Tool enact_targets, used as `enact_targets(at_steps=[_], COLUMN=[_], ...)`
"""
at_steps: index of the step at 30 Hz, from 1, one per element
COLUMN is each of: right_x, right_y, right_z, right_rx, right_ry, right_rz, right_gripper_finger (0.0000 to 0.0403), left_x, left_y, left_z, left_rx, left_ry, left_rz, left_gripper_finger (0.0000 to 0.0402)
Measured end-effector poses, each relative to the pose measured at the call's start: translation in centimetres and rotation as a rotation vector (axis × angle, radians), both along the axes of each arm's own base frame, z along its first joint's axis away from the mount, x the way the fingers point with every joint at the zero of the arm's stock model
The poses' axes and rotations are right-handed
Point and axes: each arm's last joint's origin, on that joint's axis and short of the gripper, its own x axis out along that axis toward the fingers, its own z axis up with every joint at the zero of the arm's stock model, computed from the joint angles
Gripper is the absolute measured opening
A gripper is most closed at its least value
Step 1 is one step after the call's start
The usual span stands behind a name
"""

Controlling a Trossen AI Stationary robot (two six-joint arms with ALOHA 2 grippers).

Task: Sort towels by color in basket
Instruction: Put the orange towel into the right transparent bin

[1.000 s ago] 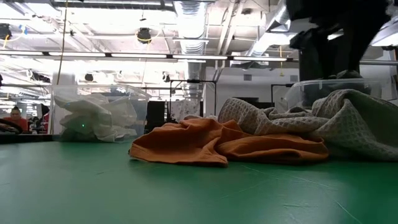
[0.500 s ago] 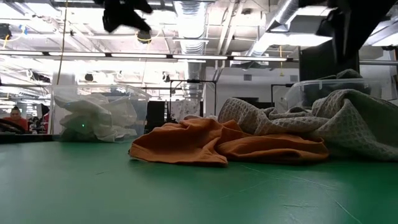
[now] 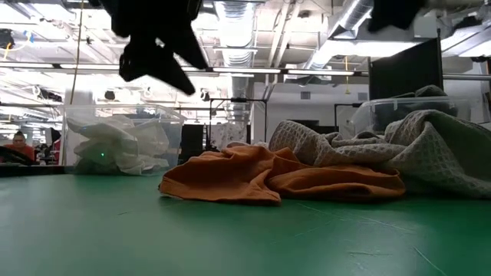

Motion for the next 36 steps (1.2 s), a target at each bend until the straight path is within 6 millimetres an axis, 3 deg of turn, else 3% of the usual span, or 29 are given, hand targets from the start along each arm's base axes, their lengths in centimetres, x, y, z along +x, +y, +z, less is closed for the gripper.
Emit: enact_targets(at_steps=[3,9,14,19,23,29,36], right_x=[1.0,4.7,7.9,10.5,12.2,14.4,15.2], right_y=[0.5,-0.1,-0.7,-2.7,-4.2,-5.1,-5.4], right_z=[-0.3,-3.3,-5.9,-7.9,-8.7,-10.2,-14.0], right_rx=[-0.042,-0.126,-0.177,-0.170,-0.164,-0.252,-0.215], right_ry=[-0.051,-0.053,-0.090,-0.123,-0.177,-0.278,-0.188], right_rz=[0.058,0.047,0.079,0.004,0.012,0.096,0.175], right_gripper_finger=[0.0184,0.0209,0.0233,0.0254,0.0266,0.0271,0.0270], left_x=[-0.1,-1.0,-3.1,-6.1,-7.9,-8.6,-9.0], left_y=[-0.8,-0.8,0.2,1.9,2.9,3.5,3.7], left_z=[1.0,3.9,6.5,8.3,9.0,9.5,9.8], left_rx=[0.049,0.062,0.079,0.147,0.215,0.300,0.286], left_ry=[-0.041,-0.088,-0.148,-0.127,-0.108,-0.105,-0.111], left_rz=[0.021,0.037,0.081,0.122,0.179,0.165,0.155], left_gripper_finger=[0.0194,0.0194,0.0194,0.0194,0.0194,0.0194,0.0194])
